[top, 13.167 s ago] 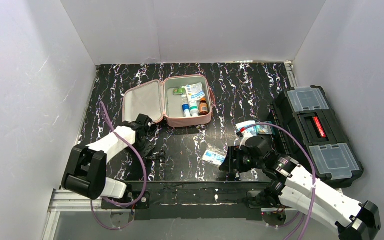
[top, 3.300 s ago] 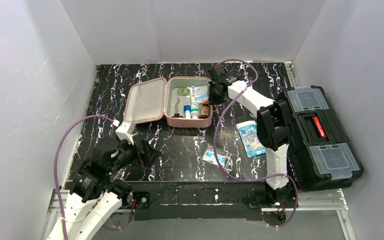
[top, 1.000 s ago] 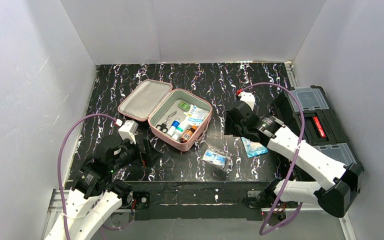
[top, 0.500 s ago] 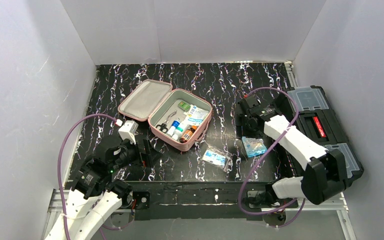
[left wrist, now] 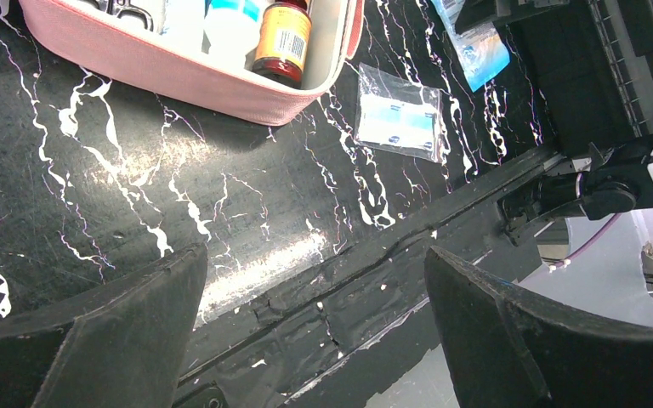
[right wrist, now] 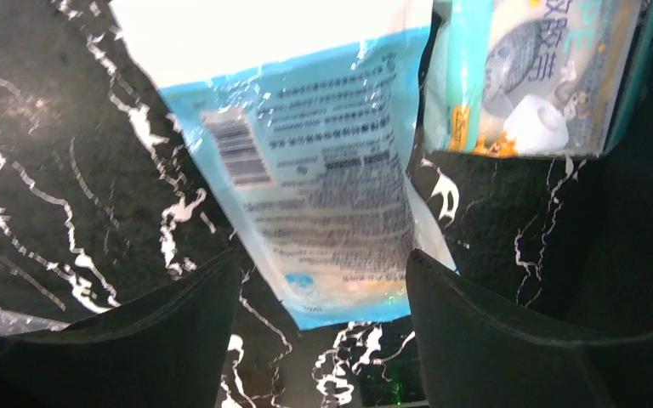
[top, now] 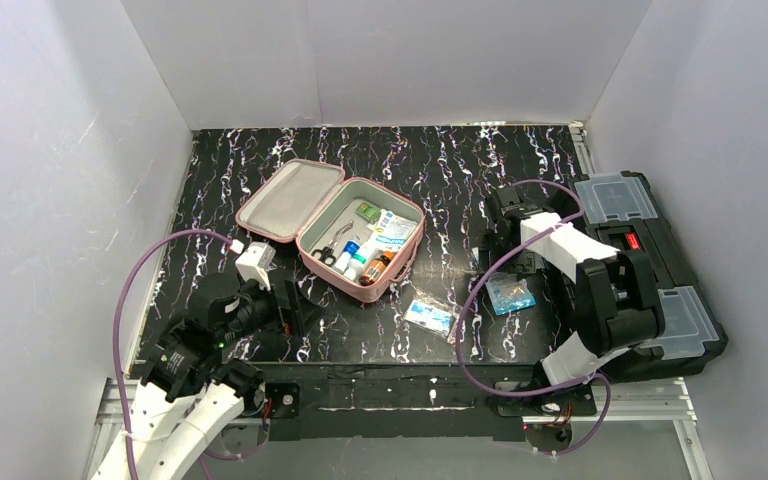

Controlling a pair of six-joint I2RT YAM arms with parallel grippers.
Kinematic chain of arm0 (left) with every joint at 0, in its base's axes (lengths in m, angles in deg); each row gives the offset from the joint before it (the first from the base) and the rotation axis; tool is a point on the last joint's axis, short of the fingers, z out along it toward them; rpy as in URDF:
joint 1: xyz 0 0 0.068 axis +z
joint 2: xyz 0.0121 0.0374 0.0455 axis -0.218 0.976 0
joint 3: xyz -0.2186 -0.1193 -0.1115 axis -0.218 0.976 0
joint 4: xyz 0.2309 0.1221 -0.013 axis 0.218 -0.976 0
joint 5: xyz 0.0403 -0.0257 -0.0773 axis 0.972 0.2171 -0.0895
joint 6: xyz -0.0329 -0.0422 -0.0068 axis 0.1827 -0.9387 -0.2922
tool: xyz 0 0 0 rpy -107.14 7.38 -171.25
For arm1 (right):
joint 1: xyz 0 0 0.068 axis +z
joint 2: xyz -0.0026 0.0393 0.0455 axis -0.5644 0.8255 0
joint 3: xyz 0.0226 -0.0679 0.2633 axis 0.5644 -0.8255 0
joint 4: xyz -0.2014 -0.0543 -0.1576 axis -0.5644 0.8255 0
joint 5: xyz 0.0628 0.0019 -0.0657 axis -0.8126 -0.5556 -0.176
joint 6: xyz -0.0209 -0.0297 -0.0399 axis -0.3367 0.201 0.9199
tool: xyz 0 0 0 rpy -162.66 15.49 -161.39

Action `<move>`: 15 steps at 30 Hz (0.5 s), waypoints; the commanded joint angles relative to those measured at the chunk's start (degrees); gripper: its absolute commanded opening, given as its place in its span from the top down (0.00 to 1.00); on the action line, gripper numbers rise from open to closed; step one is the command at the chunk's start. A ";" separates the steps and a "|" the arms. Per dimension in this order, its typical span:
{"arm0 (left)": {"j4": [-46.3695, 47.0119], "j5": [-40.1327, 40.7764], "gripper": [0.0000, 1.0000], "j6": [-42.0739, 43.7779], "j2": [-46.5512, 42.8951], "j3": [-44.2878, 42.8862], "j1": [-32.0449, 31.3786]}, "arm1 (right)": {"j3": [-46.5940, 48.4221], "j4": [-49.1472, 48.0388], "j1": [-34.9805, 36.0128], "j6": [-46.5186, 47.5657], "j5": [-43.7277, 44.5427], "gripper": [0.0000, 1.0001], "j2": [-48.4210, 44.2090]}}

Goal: Organize the medicine kit

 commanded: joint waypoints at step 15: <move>0.21 -1.05 0.01 0.62 -0.28 -0.39 0.39 | 0.88 -5.78 -3.37 -0.11 -6.11 0.45 5.23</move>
